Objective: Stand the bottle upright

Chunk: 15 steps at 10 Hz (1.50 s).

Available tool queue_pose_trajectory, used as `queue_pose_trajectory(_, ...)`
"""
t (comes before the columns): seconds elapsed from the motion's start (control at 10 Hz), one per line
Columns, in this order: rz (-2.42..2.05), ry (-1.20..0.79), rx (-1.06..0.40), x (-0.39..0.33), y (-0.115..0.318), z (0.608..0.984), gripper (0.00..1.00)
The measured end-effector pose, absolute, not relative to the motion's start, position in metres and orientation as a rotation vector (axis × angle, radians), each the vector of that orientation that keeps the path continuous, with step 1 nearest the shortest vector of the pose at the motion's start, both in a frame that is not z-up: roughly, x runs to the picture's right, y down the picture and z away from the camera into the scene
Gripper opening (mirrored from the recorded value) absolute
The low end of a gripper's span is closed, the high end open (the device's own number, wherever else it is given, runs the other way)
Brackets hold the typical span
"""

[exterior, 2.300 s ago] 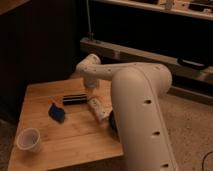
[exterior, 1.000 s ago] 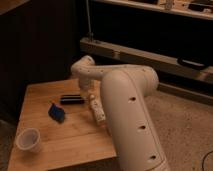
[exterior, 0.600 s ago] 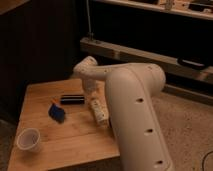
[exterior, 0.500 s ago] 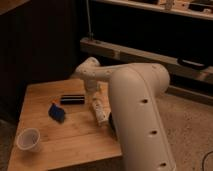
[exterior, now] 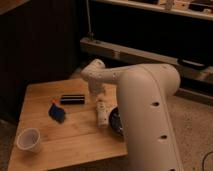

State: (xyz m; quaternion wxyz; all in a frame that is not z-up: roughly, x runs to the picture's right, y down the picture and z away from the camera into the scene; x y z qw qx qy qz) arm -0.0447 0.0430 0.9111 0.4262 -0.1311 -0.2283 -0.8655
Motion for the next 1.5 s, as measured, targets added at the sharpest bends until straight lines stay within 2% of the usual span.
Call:
queue_pose_trajectory(0.7,-2.165,-0.56,-0.306,-0.048,0.04,0.91,0.6)
queue_pose_trajectory(1.2,-1.881,-0.426,-0.368,-0.01,0.02,0.902,0.6)
queue_pose_trajectory(1.5,-1.812,-0.448,-0.35,0.003,0.017,0.9,0.6)
